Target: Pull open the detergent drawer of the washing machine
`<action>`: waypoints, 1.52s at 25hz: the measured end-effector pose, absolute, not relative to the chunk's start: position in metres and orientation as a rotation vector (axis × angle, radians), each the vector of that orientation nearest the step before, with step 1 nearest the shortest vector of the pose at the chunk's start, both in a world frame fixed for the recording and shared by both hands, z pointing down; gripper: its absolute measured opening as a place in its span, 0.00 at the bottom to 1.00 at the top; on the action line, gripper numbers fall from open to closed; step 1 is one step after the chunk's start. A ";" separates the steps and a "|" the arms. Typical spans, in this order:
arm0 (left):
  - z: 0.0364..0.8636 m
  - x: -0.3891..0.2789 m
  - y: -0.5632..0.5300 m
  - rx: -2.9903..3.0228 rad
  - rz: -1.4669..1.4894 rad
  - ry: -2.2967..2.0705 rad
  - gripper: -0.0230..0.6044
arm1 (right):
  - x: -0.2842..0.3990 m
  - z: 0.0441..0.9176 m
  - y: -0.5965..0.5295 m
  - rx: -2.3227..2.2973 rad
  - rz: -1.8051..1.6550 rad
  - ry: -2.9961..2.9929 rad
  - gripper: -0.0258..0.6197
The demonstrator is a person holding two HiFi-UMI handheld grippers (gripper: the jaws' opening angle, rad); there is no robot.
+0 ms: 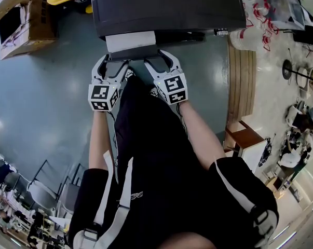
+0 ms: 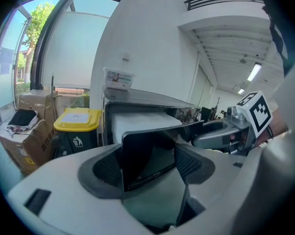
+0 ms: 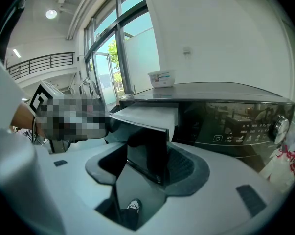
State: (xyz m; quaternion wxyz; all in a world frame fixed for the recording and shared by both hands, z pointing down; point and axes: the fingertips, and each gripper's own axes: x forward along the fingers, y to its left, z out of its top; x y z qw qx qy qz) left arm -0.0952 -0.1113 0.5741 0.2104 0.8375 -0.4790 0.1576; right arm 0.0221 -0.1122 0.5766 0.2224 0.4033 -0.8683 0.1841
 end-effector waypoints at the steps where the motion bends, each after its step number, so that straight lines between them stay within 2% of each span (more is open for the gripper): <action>1: 0.574 -0.095 -0.110 2.329 0.438 -1.332 0.55 | 0.022 0.577 -0.111 1.114 0.509 -2.399 0.43; 38: 0.576 -0.089 -0.075 2.313 0.421 -1.378 0.56 | 0.028 0.581 -0.077 1.117 0.516 -2.403 0.43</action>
